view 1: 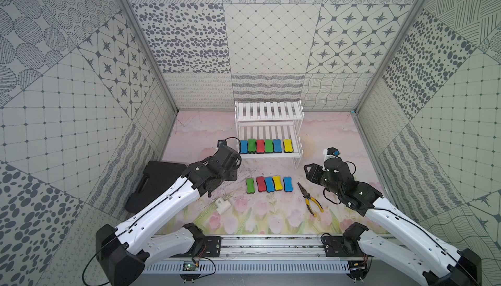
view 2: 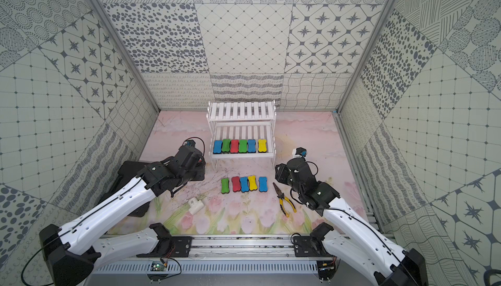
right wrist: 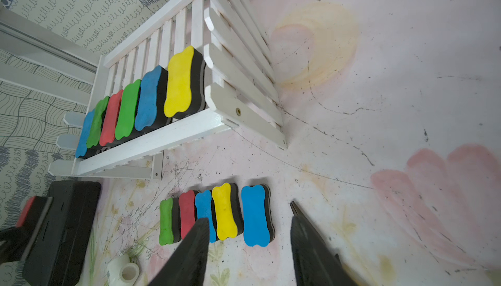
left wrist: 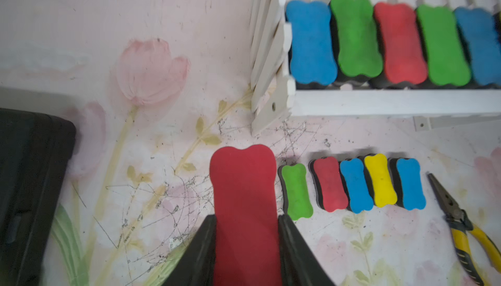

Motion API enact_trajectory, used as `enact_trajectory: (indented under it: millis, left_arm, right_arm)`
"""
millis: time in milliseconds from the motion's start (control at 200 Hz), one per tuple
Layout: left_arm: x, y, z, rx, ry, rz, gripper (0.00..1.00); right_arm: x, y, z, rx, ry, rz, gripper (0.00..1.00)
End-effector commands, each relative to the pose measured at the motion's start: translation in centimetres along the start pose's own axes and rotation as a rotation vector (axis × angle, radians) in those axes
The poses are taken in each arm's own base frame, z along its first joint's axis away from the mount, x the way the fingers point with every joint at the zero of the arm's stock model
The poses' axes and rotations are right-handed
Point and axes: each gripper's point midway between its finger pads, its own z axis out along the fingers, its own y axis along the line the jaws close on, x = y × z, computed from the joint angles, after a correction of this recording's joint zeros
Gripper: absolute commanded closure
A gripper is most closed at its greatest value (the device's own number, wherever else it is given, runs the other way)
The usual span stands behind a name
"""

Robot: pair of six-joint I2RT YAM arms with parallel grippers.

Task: Remove the whiteboard erasers from the shelf
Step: Place the whiteboard eraser at the center of the board.

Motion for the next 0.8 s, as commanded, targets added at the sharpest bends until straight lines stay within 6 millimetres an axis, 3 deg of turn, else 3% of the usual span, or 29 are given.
enact_trajectory:
  millis: [0, 105, 410, 795]
  left_arm:
    - [3.1, -2.8, 3.5, 0.137, 0.056, -0.17, 0.61]
    - [5.5, -3.2, 6.2, 0.136, 0.122, -0.174, 0.62]
    - [6.9, -3.6, 11.2, 0.097, 0.181, -0.157, 0.61]
    - [7.3, -2.5, 12.8, 0.05, 0.22, -0.16, 0.57]
  right_arm:
    - [-0.4, 0.1, 0.1, -0.013, -0.025, 0.019, 0.48]
    - [-0.2, 0.0, 0.2, -0.011, -0.021, 0.024, 0.48]
    - [-0.1, -0.1, 0.3, -0.01, -0.017, 0.027, 0.48]
    - [0.1, -0.2, 0.3, -0.007, -0.015, 0.031, 0.48]
